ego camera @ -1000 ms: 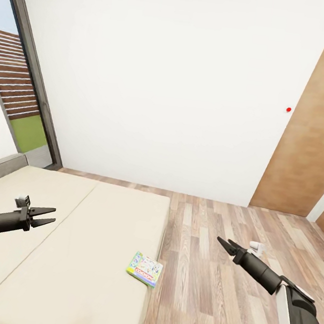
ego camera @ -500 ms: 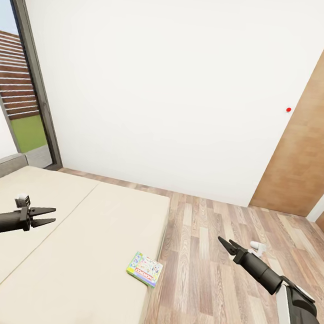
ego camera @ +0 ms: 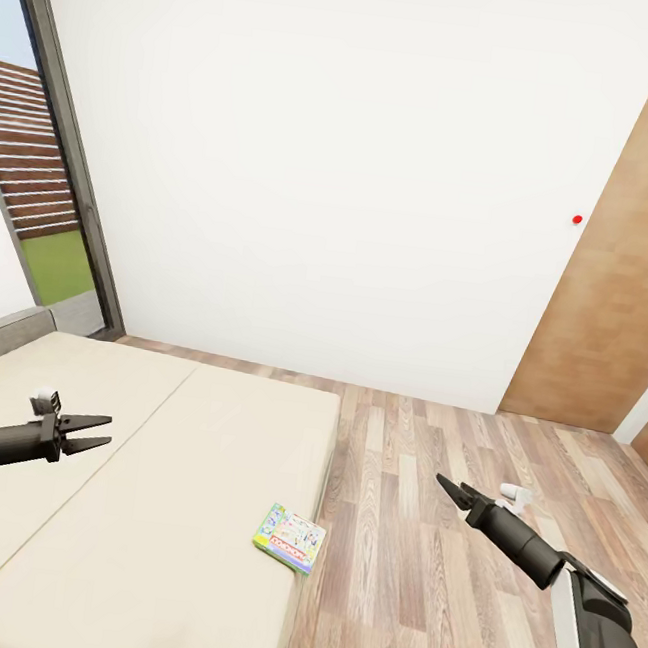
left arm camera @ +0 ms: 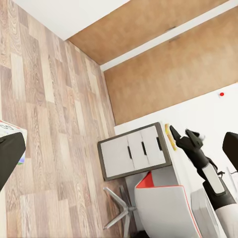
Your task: Put all the toys in the child's room - the three board games (two on the bed and one on the table), the two jigsaw puzzles on the table, and the tennis ball on the table - inside the toy box on the table in the child's room.
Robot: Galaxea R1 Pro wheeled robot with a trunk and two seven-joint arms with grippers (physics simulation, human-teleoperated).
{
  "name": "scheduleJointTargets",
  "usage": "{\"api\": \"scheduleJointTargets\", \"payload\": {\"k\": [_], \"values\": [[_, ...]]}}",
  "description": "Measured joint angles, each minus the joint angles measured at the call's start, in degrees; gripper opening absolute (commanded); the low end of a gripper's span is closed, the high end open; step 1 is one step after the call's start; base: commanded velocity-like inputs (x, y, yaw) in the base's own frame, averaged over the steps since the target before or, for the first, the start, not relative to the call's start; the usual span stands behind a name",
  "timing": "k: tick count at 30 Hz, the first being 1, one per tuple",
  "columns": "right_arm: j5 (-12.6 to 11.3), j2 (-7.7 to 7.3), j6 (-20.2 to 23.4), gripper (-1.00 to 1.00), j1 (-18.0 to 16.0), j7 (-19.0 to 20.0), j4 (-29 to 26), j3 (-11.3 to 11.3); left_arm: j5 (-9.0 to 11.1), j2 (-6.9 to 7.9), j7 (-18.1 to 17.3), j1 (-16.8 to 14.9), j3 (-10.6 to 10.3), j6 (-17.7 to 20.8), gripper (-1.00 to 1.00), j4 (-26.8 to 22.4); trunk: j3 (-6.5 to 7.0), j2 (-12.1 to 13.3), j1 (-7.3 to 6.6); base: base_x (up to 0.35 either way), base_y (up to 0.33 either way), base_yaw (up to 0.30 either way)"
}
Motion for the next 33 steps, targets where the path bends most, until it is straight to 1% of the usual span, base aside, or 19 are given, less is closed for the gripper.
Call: {"api": "scheduleJointTargets", "payload": {"k": [2, 3, 4, 5, 6, 8, 11, 13, 20, 25, 33], "values": [[0.17, 0.06, 0.99, 1.0, 0.0, -4.66, -0.03, 0.24, 0.0, -0.16, 0.0, 0.11, 0.01, 0.0, 1.0, 0.0, 0.0, 0.0, 0.0, 0.0, 0.0, 0.0], [0.12, 0.07, 1.43, 1.0, 0.0, -6.08, -0.04, 0.29, 0.0, -0.24, 0.0, 0.15, 0.03, 0.0, 1.0, 0.0, 0.0, 0.0, 0.0, 0.0, 0.0, 0.0], [-0.02, 0.08, 2.38, 1.0, 0.0, -8.81, -0.05, 0.36, -0.01, -0.42, 0.0, 0.21, 0.04, -0.02, 1.0, 0.0, 0.0, 0.0, 0.0, 0.0, 0.0, 0.0], [-0.08, 0.09, 2.88, 1.0, 0.0, -10.19, -0.05, 0.38, -0.03, -0.52, 0.0, 0.25, 0.05, -0.04, 1.0, 0.0, 0.0, 0.0, 0.0, 0.0, 0.0, 0.0], [-0.16, 0.11, 3.73, 1.0, 0.0, -12.6, -0.06, 0.42, -0.05, -0.69, 0.0, 0.31, 0.05, -0.2, 1.0, 0.0, 0.0, 0.0, 0.0, 0.0, 0.0, 0.0], [-0.35, 0.11, 4.79, 1.0, 0.0, -15.63, -0.03, 0.42, 0.01, -0.88, -0.01, 0.37, 0.06, -1.96, 1.0, 0.1, 0.0, 0.0, 0.0, 0.0, 0.0, 0.0], [-0.52, 0.11, 5.16, 1.0, 0.0, -16.93, 0.0, 0.43, 0.06, -0.97, -0.01, 0.4, 0.11, -4.7, 1.0, 0.37, 0.0, 0.0, 0.0, 0.0, 0.0, 0.0], [-0.55, 0.11, 5.17, 1.0, 0.0, -17.18, 0.01, 0.46, 0.08, -0.99, -0.01, 0.4, 0.13, -5.51, 1.0, 0.45, 0.0, 0.0, 0.0, 0.013, -0.018, 0.0], [-0.6, 0.15, 5.13, 1.0, 0.0, -17.23, -0.06, 0.57, 0.1, -1.0, 0.0, 0.49, 0.08, -6.39, 1.0, 0.52, 0.0, 0.0, -0.01, 0.085, -0.177, 0.019], [-0.57, 0.2, 4.99, 1.0, -0.01, -17.24, -0.05, 0.65, 0.08, -1.04, -0.02, 0.67, 0.09, -6.55, 1.0, 0.51, 0.0, 0.0, -0.01, 0.076, -0.15, 0.22], [-0.53, 0.25, 4.84, 1.0, -0.01, -17.17, -0.05, 0.66, 0.09, -1.16, -0.03, 0.69, 0.07, -6.6, 1.0, 0.51, 0.0, 0.0, 0.0, 0.011, -0.023, 0.282]]}}
